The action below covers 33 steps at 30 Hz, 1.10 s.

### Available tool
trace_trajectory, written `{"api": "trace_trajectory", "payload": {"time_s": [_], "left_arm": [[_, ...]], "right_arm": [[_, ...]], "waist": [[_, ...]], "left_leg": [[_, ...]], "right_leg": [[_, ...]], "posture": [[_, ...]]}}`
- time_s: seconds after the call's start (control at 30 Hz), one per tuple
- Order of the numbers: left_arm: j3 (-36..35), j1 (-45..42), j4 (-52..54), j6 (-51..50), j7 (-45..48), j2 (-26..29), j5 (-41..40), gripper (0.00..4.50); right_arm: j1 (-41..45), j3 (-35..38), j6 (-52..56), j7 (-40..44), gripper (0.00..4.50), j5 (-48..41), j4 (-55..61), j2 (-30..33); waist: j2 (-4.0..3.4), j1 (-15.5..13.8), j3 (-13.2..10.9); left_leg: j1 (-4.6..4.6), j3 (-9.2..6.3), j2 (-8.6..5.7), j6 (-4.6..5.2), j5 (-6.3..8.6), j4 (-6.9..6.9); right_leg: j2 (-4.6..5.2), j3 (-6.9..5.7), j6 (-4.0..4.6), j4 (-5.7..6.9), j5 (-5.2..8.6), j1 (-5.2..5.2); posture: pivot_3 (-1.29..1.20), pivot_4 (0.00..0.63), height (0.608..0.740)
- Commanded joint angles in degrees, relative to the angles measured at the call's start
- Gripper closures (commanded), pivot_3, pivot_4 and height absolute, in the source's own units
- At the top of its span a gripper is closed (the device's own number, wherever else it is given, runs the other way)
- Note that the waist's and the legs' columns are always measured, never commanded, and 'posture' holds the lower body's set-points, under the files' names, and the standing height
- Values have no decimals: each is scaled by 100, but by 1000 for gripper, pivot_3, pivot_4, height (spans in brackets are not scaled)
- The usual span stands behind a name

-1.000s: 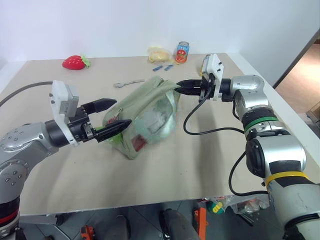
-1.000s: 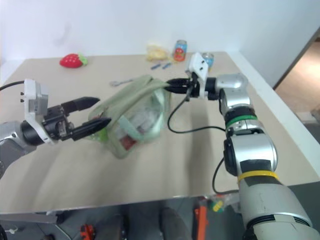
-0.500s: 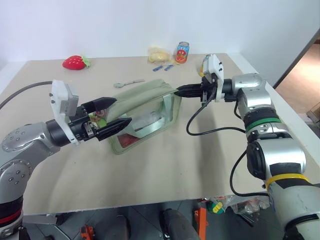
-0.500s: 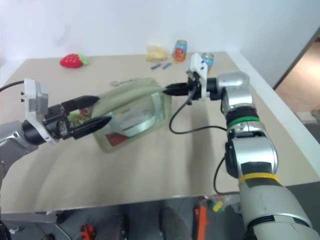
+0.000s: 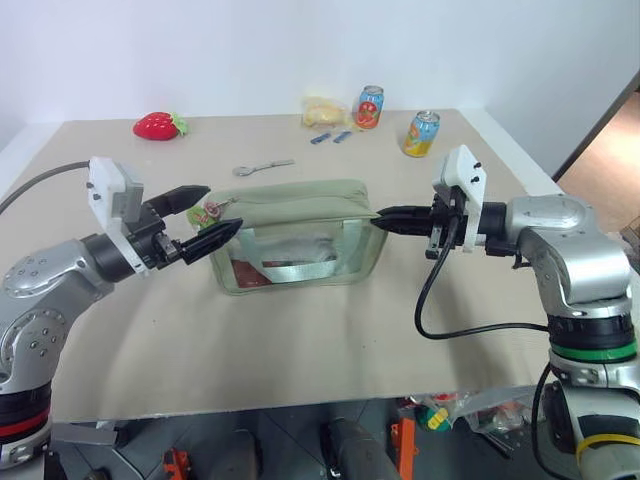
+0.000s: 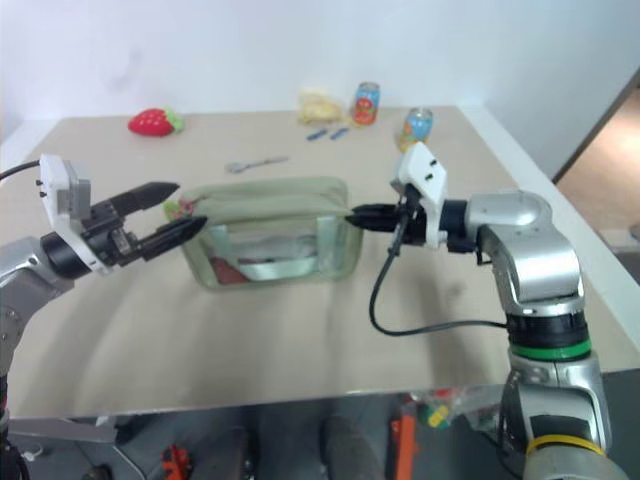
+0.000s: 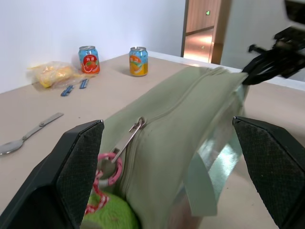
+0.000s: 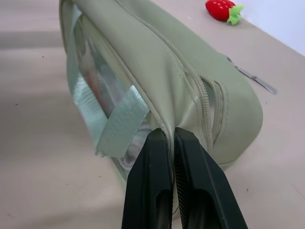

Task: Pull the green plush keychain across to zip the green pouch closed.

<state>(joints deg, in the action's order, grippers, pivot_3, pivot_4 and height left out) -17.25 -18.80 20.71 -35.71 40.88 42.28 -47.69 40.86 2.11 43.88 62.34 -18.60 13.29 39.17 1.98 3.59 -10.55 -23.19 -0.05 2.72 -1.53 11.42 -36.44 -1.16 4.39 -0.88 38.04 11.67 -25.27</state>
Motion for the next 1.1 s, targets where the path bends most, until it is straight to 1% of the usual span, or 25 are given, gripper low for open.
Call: {"api": "trace_trajectory", "payload": {"time_s": [0.03,0.2,0.37,0.5,0.6,0.73,0.83,0.93,1.1], "left_arm": [[-44,-163,-79,208,131,23,111,0],[-32,-197,-127,93,273,36,17,0],[-238,-104,-203,-162,442,204,-191,0],[-782,-97,-652,-242,95,265,-226,0],[-1128,-51,-1242,-72,-166,321,79,0],[-868,-75,-1794,289,-143,278,667,0],[-564,-154,-2067,511,142,146,873,0],[-184,-416,-2616,696,595,62,1072,0],[208,-870,-3332,1023,1310,76,1347,0]], "right_arm": [[-52,240,190,-410,4481,-296,478,-48],[-394,163,-235,-786,4481,-243,475,-139],[-630,142,-640,-1008,4481,-220,372,-224],[-808,91,-815,-1068,4481,-219,388,-180],[-920,58,-920,-1116,4481,-215,424,-170],[-1040,36,-996,-1199,4481,-240,500,-206],[-1069,14,-1012,-1250,4481,-272,536,-206],[-1092,-14,-977,-1321,4481,-311,643,-204],[-1116,-37,-935,-1382,4481,-336,756,-167]], "waist": [[1,-1,0],[5,0,2],[6,32,2],[7,58,2],[7,80,2],[9,74,3],[15,66,6],[20,55,6],[20,69,5]], "left_leg": [[0,0,0,0,-1,-1],[-4,4,-2,0,-1,-1],[-4,0,0,1,0,1],[-3,-1,0,1,0,1],[1,0,2,1,-1,1],[3,-2,2,2,-1,0],[-1,-2,0,2,-1,0],[-3,-1,-4,2,-1,0],[-3,-1,-1,2,-1,2]], "right_leg": [[0,0,0,0,0,0],[2,5,-1,-1,0,1],[-2,3,-1,-1,1,1],[-2,3,-1,-1,1,1],[-3,3,-1,0,1,2],[-4,1,-1,0,1,4],[0,2,-1,-1,1,5],[4,1,-1,-2,1,4],[-1,1,0,-1,1,1]], "posture": [[0,150,740],[0,150,740],[0,150,740],[0,150,740],[0,150,740],[0,150,740],[0,150,740],[0,150,740],[0,150,740]]}}
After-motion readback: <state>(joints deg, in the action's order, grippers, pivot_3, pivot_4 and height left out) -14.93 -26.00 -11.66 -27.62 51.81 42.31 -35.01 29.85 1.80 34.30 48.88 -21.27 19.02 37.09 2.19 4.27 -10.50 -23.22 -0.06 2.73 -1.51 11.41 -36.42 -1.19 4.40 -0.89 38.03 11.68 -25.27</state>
